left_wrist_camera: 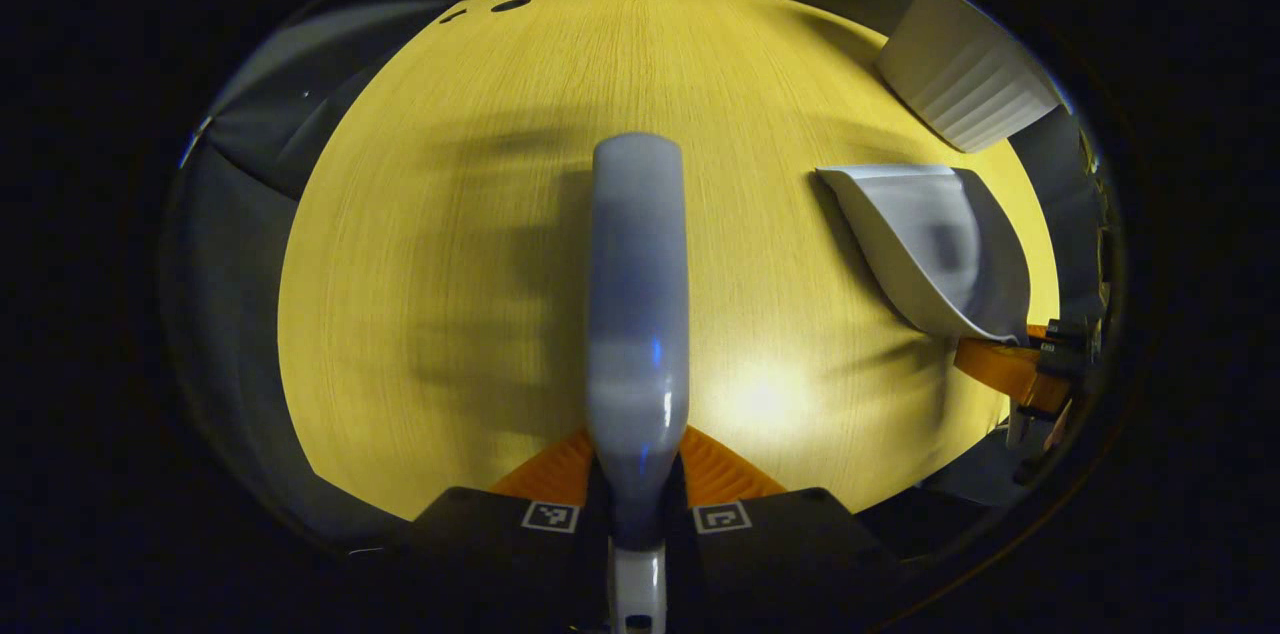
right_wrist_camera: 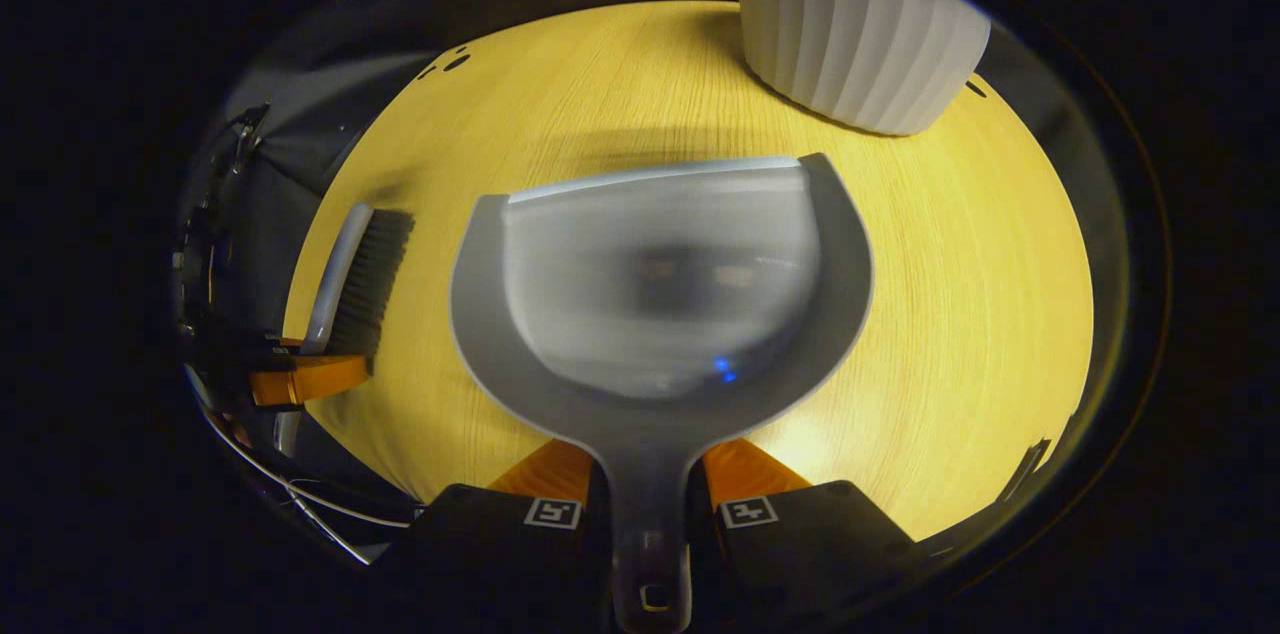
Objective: Pick up the small broom and dustpan from the desktop, sweep the trash into the dustpan with the broom, and then empty the trash into the garbage bin.
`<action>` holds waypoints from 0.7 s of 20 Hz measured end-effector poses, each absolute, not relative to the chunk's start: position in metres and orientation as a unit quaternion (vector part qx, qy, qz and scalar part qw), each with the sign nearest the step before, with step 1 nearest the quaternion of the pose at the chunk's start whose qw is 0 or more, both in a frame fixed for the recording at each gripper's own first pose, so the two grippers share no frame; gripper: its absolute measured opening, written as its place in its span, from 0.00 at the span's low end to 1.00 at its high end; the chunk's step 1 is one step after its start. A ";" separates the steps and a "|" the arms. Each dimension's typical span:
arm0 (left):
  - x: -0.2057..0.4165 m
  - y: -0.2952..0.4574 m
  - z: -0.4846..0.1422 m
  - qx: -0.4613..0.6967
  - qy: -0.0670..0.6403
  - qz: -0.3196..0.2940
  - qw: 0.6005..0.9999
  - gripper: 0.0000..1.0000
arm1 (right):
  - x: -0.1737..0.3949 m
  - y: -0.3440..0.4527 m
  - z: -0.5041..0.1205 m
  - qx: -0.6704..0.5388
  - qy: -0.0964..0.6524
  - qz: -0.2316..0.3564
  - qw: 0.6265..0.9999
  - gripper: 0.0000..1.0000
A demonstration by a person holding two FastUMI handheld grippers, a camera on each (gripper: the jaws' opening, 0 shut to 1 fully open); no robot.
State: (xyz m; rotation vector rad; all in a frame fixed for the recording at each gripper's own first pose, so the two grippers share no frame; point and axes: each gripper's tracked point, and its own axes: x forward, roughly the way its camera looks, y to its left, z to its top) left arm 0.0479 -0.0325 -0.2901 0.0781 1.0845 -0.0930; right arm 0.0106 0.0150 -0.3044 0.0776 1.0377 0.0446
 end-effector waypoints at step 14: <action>0.011 -0.042 -0.228 0.027 0.433 -0.042 0.900 0.97 | -0.003 0.026 -0.239 0.059 0.430 0.051 0.899 0.99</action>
